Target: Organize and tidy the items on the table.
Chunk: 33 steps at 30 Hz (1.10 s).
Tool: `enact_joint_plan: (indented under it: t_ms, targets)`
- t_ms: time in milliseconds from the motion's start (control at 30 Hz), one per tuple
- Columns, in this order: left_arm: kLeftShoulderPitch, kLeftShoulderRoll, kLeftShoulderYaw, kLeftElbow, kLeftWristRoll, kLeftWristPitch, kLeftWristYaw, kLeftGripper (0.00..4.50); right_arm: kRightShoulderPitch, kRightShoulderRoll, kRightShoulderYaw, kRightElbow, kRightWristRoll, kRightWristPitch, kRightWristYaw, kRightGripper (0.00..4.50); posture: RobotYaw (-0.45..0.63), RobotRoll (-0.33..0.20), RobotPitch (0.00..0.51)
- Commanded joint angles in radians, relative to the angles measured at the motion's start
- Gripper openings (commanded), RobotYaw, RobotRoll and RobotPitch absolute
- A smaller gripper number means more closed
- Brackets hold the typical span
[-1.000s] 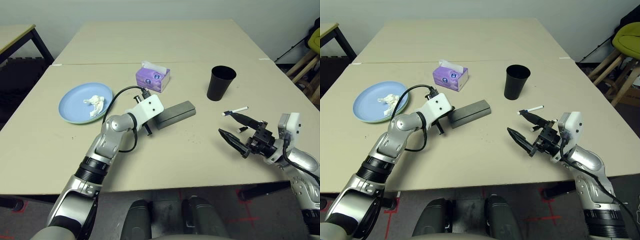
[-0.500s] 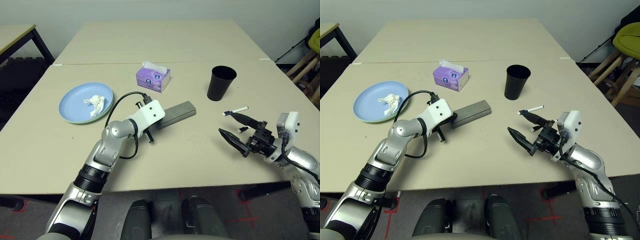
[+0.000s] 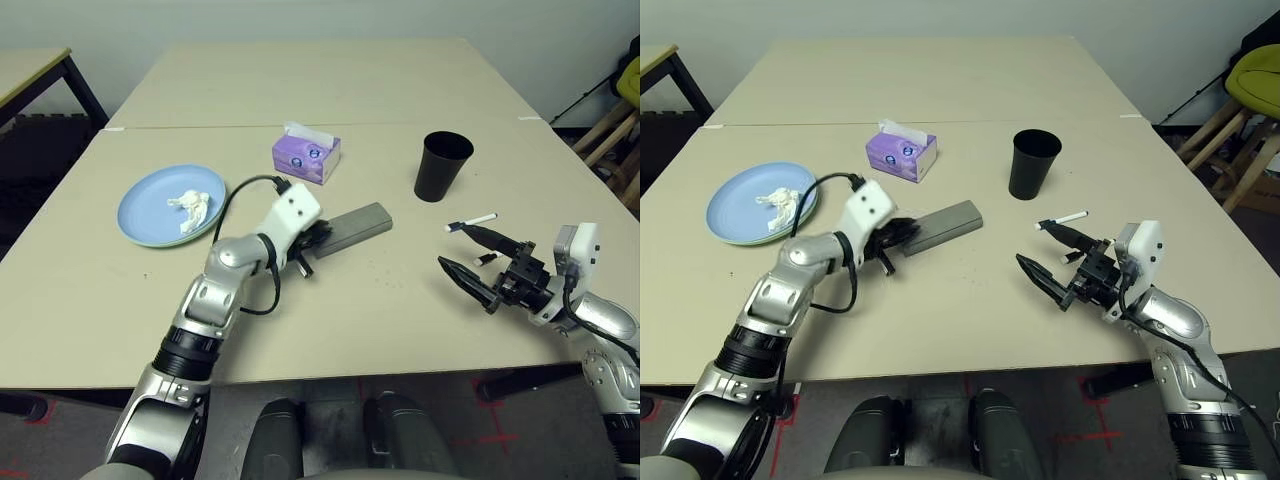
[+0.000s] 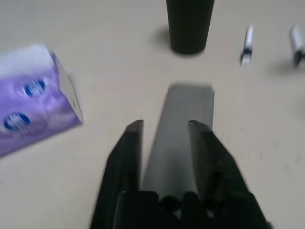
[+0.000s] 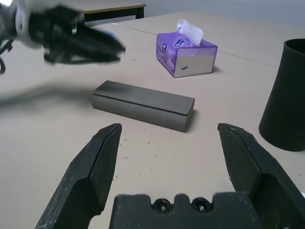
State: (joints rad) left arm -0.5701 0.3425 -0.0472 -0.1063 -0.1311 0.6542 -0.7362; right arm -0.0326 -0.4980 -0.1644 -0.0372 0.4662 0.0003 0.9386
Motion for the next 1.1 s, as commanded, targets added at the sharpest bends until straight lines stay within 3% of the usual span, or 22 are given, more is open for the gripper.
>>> enact_joint_plan:
  t_ms: [33, 133, 400, 667, 1100]
  targets:
    - [-0.029, 0.037, 0.040, -0.052, -0.102, 0.132, -0.030, 3.38, -0.007, -0.009, 0.008, 0.012, -0.010, -0.005, 0.008, 4.50, 0.01, 0.000, 0.088]
    - [-0.033, 0.084, 0.065, -0.102, -0.189, 0.197, -0.076, 4.47, -0.014, -0.009, 0.009, 0.018, -0.013, -0.008, 0.012, 4.50, 0.01, 0.000, 0.088]
    - [0.058, 0.184, 0.098, -0.220, -0.317, 0.165, -0.143, 4.47, -0.040, -0.008, 0.012, 0.030, -0.023, -0.010, 0.014, 4.50, 0.04, 0.000, 0.078]
    - [0.238, 0.190, 0.131, -0.277, -0.313, -0.074, -0.134, 4.47, -0.087, -0.020, 0.006, 0.083, -0.037, -0.034, 0.032, 4.50, 0.05, 0.000, 0.072]
    - [0.407, 0.210, 0.167, -0.264, -0.337, -0.232, -0.146, 4.47, -0.149, -0.049, -0.009, 0.159, -0.042, -0.062, 0.049, 4.50, 0.05, 0.000, 0.070]
